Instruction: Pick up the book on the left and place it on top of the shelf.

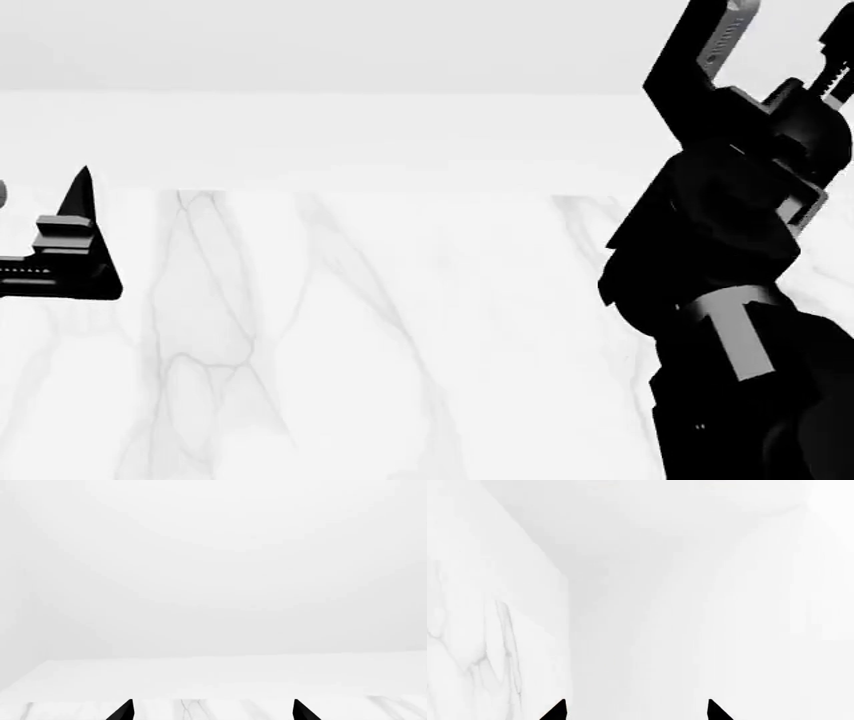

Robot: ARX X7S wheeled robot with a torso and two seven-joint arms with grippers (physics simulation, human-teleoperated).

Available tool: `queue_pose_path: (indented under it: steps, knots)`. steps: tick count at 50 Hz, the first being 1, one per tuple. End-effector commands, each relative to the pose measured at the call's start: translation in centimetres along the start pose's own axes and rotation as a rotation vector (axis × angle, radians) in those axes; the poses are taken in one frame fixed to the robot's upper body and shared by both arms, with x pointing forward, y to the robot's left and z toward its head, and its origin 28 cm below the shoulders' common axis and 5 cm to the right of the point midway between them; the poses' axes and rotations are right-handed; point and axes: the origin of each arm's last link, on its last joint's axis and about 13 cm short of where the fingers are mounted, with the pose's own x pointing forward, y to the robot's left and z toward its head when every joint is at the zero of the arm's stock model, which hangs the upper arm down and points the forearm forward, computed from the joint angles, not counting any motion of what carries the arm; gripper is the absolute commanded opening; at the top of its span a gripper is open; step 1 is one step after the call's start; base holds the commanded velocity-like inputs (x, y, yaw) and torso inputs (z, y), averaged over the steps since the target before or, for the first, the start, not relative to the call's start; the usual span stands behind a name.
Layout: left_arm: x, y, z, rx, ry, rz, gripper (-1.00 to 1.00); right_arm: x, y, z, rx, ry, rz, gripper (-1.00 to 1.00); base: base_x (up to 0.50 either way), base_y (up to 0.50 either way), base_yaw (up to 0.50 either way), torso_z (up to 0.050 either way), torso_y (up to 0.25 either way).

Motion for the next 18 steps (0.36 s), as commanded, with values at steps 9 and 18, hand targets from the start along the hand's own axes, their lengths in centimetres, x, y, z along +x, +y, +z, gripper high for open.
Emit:
queue_pose_path:
  steps: [9, 18]
  knots:
    - [0.1, -0.2, -0.1, 0.0, -0.005, -0.005, 1.0, -1.3, 6.8, -0.8, 0.873, -0.258, 0.502, 1.0, 0.0, 0.0, 0.0, 0.0, 0.0]
    - [0.1, -0.3, -0.1, 0.0, -0.011, -0.008, 1.0, -5.5, 7.6, -2.1, 1.061, -0.408, 0.623, 1.0, 0.0, 0.0, 0.0, 0.0, 0.0]
